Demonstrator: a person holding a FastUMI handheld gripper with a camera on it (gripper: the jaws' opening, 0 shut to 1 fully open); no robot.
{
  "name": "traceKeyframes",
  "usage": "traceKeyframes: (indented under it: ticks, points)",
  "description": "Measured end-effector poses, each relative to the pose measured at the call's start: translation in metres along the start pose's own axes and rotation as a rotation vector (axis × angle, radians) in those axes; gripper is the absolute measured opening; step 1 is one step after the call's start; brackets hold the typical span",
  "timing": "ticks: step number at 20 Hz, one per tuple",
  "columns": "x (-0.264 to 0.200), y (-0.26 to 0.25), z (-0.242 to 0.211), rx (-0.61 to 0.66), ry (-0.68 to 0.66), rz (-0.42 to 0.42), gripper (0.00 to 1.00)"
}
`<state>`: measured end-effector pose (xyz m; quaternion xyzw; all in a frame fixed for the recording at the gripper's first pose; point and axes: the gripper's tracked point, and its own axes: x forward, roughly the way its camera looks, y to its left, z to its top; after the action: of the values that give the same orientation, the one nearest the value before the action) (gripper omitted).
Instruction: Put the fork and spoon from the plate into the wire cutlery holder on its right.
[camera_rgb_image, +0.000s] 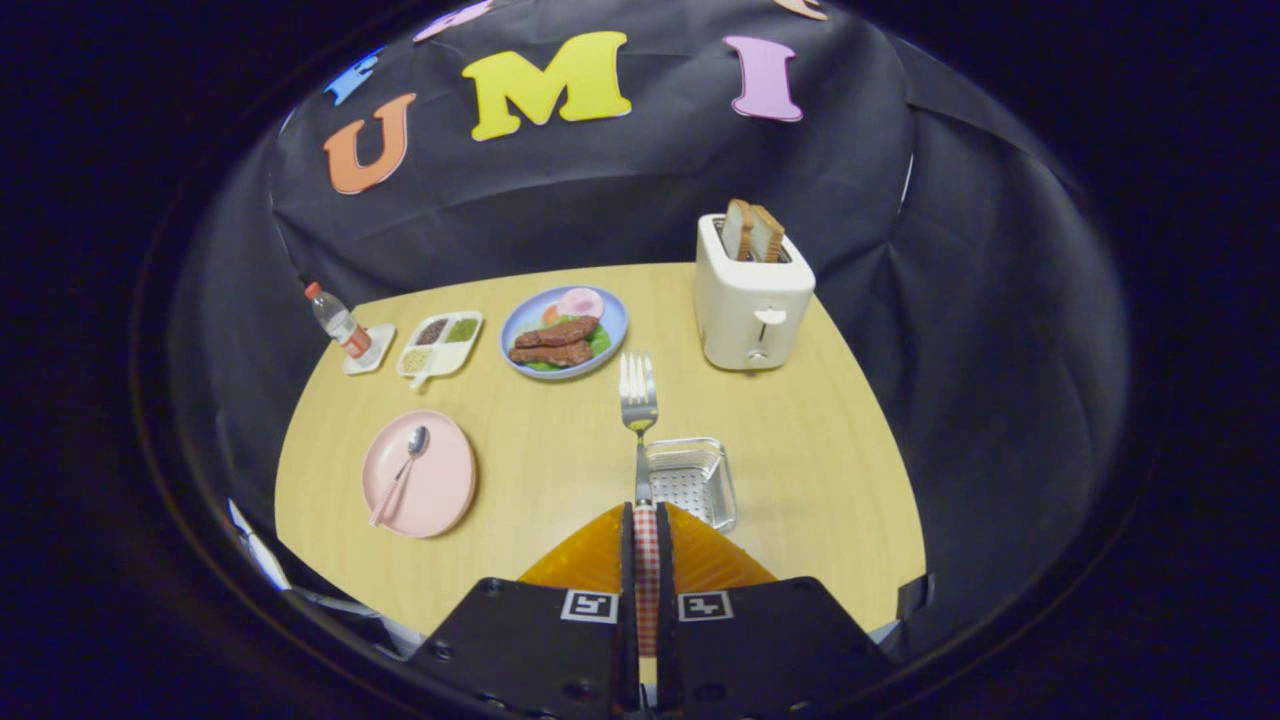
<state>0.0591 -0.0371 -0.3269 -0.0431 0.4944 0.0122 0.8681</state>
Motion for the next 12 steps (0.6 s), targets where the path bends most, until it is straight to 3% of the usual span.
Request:
traceKeyframes:
  ticks: [7, 12]
  points:
    - [-0.021, -0.009, -0.001, -0.036, 0.123, 0.094, 0.07]
    - [-0.018, -0.028, -0.007, -0.024, 0.267, 0.050, 0.07]
